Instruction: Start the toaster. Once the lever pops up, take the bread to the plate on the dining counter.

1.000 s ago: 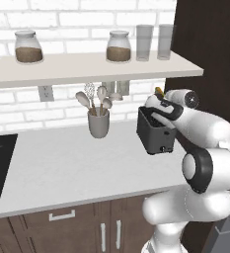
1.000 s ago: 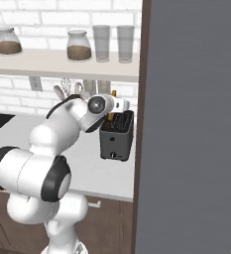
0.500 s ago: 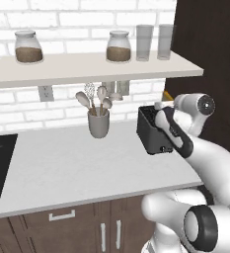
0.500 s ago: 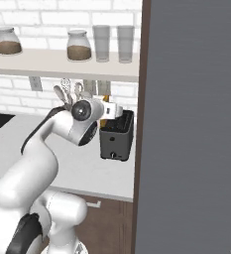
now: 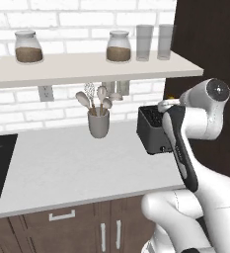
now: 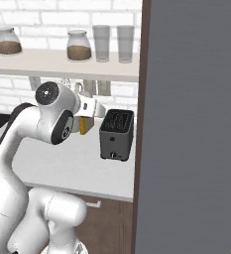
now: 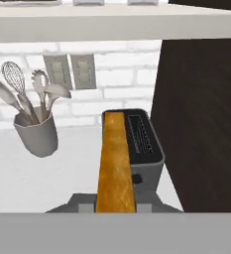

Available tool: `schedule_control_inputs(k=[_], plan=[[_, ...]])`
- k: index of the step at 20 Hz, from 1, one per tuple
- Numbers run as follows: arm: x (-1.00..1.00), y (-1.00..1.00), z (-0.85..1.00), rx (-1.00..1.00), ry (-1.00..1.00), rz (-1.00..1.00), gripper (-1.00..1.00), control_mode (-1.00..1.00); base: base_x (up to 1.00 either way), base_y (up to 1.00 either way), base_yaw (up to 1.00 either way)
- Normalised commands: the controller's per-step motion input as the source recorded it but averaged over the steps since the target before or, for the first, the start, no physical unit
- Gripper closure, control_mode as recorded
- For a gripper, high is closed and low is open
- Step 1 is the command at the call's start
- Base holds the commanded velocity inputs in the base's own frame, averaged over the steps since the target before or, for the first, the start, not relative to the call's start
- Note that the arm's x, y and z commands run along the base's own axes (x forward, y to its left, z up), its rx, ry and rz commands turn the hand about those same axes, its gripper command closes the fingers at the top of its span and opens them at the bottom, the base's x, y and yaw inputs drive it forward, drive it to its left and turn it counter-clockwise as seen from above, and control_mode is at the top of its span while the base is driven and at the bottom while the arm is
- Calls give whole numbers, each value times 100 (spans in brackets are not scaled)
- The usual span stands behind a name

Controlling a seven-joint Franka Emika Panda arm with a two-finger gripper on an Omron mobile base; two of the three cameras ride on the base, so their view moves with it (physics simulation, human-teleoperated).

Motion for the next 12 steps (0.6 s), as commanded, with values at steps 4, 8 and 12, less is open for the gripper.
schedule_control_inputs(k=[4, 8, 12], plan=[[-100, 1, 7, 6, 12, -3, 100, -100, 0, 0, 0], [-99, 0, 0, 5, 10, -3, 100, -100, 0, 0, 0], [-79, 8, 0, 1, 10, 0, 100, -100, 0, 0, 0]])
